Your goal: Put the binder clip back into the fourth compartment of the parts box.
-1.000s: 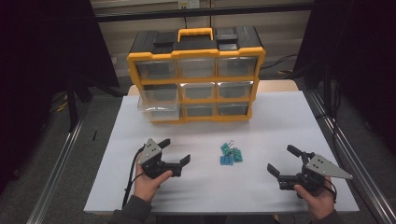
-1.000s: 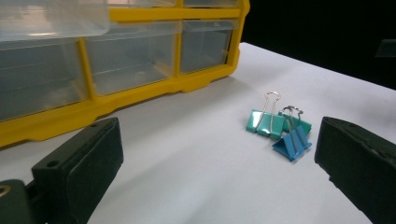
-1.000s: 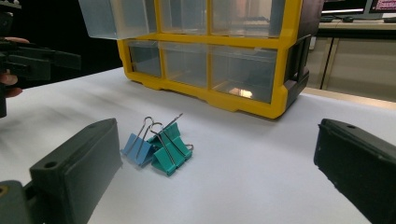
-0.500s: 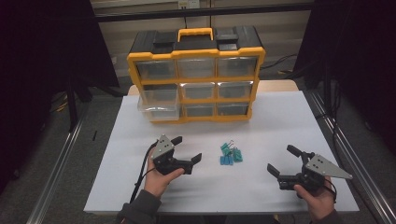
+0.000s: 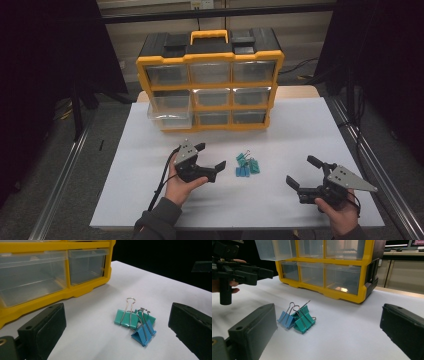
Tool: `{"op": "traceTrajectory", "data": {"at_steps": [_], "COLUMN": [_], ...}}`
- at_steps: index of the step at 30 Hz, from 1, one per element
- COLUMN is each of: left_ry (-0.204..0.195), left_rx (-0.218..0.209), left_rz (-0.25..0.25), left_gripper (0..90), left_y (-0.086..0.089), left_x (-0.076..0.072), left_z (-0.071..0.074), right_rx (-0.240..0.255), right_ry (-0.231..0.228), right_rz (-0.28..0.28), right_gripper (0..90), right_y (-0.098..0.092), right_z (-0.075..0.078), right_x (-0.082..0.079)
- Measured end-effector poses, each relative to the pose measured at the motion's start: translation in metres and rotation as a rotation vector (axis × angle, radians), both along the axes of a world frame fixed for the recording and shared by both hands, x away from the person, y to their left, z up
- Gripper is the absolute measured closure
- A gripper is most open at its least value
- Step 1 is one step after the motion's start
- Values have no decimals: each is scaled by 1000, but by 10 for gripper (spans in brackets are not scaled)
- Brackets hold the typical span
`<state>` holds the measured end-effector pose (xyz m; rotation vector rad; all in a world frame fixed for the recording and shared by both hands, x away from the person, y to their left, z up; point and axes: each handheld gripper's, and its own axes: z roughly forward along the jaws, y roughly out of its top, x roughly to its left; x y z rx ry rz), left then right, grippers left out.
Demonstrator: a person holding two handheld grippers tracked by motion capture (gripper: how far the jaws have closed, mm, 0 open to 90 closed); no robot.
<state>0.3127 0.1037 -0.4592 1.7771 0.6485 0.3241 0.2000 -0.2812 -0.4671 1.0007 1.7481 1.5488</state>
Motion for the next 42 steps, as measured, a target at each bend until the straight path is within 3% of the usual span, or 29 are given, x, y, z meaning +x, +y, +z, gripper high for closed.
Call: {"op": "traceTrajectory", "data": {"at_steps": [3,4,6,7,15,18,19,25,28,32,38,42], "left_ry": [3,12,10,17,58,61,68,91,98,80,98,118], "left_rx": [5,-13,2,-23,33,16,31,25,47,81,122,151], "left_rz": [1,5,-6,-9,-9,-32,-10,-32,-23,-43,-65,-88], "left_gripper": [16,16,17,17,18,18,19,29,38,52,100,199], "left_y": [-5,-8,-8,-11,-26,-28,-30,-37,-42,-47,-59,-67], "left_x": [2,3,4,6,15,18,18,24,25,30,37,39], "left_z": [0,0,1,0,-2,-2,-1,-2,-1,1,-1,-3], "right_rx": [1,1,0,1,3,3,3,1,2,3,6,11], "right_ry": [1,0,2,0,1,0,0,2,3,2,0,1], "right_rz": [2,2,2,3,6,5,5,8,9,9,9,10], "right_gripper": [1,1,1,1,1,1,1,1,1,1,2,2], "right_y": [0,0,0,0,0,0,0,0,0,0,0,0], "right_z": [0,0,0,0,0,0,0,0,0,0,0,0], "right_x": [0,0,0,0,0,0,0,0,0,0,0,0]}}
